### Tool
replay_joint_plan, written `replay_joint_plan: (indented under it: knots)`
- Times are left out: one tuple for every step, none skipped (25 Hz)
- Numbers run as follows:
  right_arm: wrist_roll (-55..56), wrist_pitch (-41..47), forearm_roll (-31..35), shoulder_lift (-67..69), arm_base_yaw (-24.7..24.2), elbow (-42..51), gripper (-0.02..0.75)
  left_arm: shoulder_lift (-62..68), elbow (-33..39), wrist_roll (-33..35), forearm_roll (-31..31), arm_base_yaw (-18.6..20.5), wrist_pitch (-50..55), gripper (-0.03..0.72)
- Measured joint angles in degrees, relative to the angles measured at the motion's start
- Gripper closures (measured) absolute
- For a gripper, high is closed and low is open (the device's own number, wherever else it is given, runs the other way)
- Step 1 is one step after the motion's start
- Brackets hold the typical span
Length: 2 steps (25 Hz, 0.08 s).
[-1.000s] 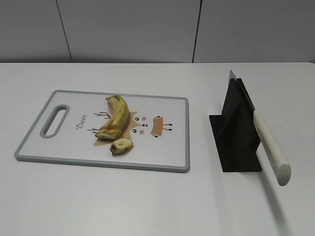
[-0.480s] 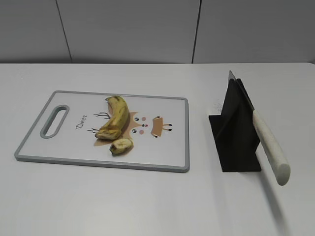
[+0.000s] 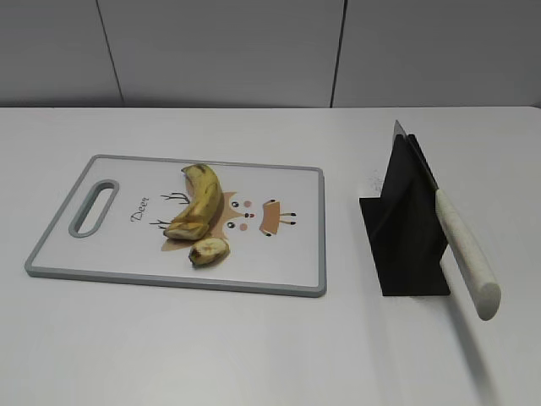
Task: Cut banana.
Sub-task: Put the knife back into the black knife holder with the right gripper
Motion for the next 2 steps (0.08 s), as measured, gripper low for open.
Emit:
replay_joint_plan:
  knots:
    - [0.0, 0.0, 0.0, 0.0, 0.0, 0.0, 0.186, 0.0, 0.0, 0.0, 0.0, 0.0, 0.0, 0.231]
    - [0.0, 0.0, 0.0, 0.0, 0.0, 0.0, 0.186, 0.0, 0.0, 0.0, 0.0, 0.0, 0.0, 0.231]
